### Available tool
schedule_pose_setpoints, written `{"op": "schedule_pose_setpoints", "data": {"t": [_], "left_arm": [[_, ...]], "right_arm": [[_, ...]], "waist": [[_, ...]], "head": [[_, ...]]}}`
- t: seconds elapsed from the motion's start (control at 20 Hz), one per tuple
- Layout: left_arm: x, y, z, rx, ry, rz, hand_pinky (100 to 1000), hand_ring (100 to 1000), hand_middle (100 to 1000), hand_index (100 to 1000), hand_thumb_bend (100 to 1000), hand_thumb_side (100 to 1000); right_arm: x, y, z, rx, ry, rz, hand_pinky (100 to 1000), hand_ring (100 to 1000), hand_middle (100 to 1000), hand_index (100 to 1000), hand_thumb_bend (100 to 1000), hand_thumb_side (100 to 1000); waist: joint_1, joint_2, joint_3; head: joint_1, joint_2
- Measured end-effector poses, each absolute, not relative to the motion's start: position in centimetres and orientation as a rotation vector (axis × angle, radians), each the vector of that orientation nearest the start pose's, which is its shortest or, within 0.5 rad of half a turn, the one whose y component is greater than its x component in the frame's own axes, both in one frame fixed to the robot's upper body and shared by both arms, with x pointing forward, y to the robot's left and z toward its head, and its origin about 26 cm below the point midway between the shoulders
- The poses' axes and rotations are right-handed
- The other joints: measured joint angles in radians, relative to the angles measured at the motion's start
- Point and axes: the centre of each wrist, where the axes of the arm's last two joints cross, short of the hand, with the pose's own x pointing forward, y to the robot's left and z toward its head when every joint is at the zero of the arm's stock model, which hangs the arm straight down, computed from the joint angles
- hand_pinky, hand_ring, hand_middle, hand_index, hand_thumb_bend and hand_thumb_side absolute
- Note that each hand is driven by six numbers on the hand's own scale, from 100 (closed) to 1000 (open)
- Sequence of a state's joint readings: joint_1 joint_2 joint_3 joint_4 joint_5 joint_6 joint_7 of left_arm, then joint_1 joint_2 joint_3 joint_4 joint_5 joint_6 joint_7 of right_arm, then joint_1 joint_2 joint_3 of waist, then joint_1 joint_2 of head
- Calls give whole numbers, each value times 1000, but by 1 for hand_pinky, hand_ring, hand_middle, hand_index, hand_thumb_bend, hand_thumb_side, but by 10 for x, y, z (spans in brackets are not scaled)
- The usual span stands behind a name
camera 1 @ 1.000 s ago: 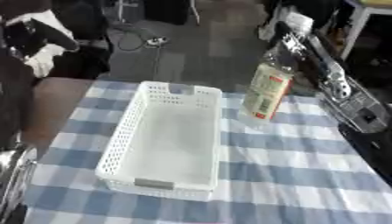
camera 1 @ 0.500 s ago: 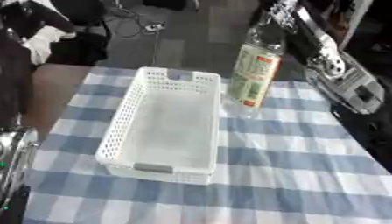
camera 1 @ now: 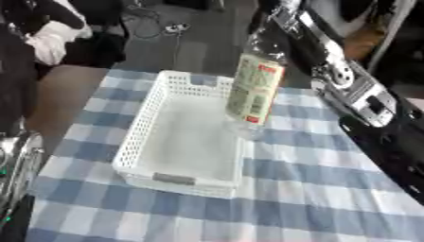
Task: Pick up objects on the table and place them in the box.
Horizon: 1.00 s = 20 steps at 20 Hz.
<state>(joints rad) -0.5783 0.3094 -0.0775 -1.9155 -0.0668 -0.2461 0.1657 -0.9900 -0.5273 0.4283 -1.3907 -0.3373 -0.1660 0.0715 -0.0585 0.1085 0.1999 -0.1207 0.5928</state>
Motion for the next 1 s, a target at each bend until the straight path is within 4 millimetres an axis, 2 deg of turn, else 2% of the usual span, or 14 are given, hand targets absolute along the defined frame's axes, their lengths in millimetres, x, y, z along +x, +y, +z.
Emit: {"op": "schedule_pose_setpoints", "data": {"t": [0.2,0.35,0.6,0.8,0.85,0.9,0.95,1.0], "left_arm": [[329,207,262,-108,3497,412,518,460,798,752,262,974],[329,201,266,-75,3488,406,517,459,798,752,262,974],[329,192,275,-16,3461,405,516,458,797,750,261,972],[330,187,280,14,3448,408,513,455,797,749,262,969],[330,186,281,20,3446,411,513,455,797,749,262,969],[330,186,281,22,3446,410,513,455,797,749,262,969],[330,186,281,24,3445,410,513,455,797,749,260,969],[329,185,283,27,3441,409,514,455,797,749,260,970]], "right_arm": [[423,-177,278,206,-2258,881,100,100,100,132,100,801],[425,-178,277,188,-2266,880,100,100,100,133,100,801],[432,-187,279,109,-2321,845,100,100,100,134,100,819],[436,-196,280,19,-2361,817,100,100,100,153,100,873],[437,-197,280,-3,-2373,815,100,100,100,252,100,913],[437,-199,281,-24,-2387,816,100,100,100,287,100,922],[438,-199,282,-41,-2401,822,100,244,334,605,100,1000],[438,-199,282,-56,-2408,841,237,414,484,745,100,1000]], "waist": [[-8,6,26],[-19,14,54],[-55,49,107],[-74,76,136],[-79,81,139],[-81,83,142],[-82,84,145],[-83,87,147]], "head": [[2,-1],[2,-14],[-4,-56],[-12,-90],[-13,-96],[-13,-99],[-13,-103],[-15,-106]]}}
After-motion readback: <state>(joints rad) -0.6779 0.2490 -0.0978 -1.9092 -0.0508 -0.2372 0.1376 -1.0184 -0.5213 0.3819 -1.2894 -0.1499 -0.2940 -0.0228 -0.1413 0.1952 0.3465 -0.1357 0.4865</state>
